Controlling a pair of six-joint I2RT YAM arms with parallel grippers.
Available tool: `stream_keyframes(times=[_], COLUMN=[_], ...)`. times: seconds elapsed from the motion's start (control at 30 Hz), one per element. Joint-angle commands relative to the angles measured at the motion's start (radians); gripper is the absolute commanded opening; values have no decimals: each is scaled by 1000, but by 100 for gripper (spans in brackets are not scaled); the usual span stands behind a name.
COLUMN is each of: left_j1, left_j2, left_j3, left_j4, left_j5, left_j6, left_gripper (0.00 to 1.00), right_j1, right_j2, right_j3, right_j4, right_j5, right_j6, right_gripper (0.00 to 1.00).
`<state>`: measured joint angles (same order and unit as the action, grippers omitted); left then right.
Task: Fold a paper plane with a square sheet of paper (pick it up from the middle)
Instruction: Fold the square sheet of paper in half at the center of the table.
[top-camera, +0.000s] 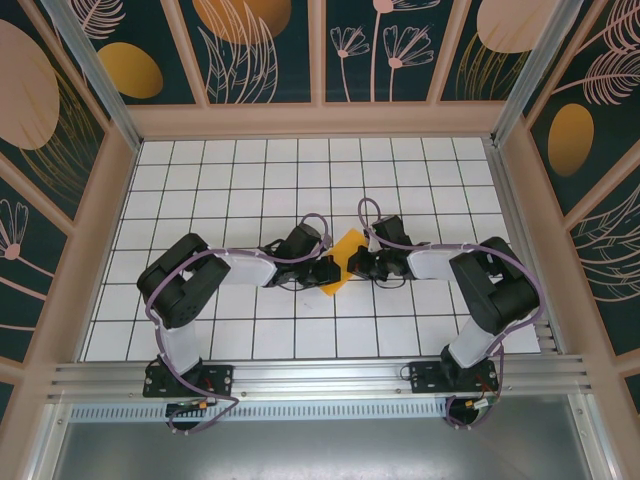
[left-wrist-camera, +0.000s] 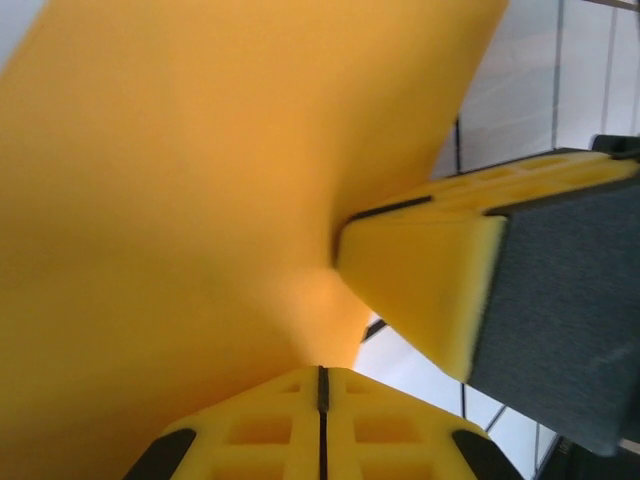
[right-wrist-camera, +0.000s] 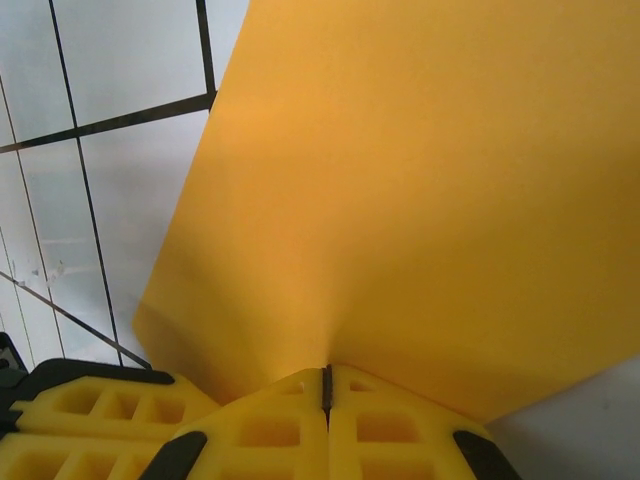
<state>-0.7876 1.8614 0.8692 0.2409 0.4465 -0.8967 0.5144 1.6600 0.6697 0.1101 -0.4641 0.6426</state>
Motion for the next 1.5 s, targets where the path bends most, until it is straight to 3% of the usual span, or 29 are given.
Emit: stream_keyframes(times=[0.0,0.23,0.6,1.47], left_j1=[-6,-8,-18,-19], left_j2=[-33,-12,32,50], left_j3=[-17,-44,-12,-41], left_j4=[63,52,-135,-187], left_j5=[49,63,-72,-97], left_j6=[-30,-32,39,46], left_gripper=[9,8,7,6], right_j1=[6,4,-19,-320], right_j2=[36,42,37,84], right_j3=[-21,-21,-33,-43], right_j4=[4,7,15,96], right_j5=[28,28,34,3], right_j6=[19,25,-17,-188], right_gripper=[0,0,0,0])
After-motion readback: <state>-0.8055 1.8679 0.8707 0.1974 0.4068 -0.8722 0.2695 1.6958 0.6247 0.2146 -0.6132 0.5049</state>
